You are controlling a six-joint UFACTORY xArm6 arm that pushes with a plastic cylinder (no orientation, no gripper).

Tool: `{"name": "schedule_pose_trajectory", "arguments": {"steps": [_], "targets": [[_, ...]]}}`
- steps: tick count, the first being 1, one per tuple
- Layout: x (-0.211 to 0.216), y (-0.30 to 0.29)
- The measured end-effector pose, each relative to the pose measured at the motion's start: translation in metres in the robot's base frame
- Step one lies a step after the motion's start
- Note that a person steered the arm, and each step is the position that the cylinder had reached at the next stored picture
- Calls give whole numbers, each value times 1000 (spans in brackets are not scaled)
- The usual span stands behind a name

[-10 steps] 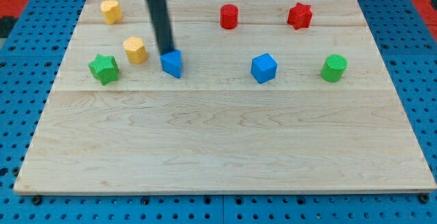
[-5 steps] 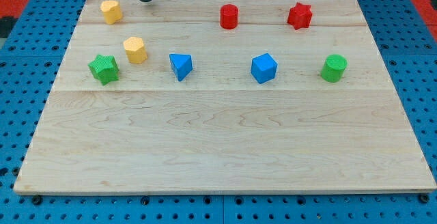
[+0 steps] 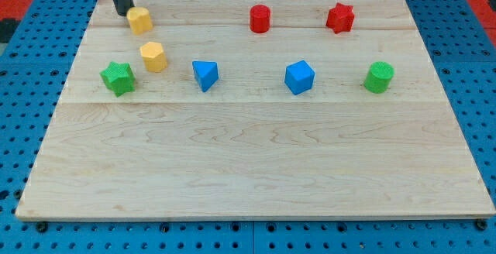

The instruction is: Push the yellow heart to the bottom left of the triangle

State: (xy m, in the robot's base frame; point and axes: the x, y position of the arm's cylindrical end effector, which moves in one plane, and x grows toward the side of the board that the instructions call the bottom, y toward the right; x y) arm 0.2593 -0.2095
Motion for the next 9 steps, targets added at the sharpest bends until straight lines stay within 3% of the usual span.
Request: {"name": "schedule_pose_trajectory", "arguments": {"steps": [1, 2, 3, 4, 5, 6, 7, 8, 9], "targets": [[64, 13], [46, 24], [14, -42], [-37, -71], [-38, 3], [34, 72], [106, 100], [130, 98], [171, 133]]}}
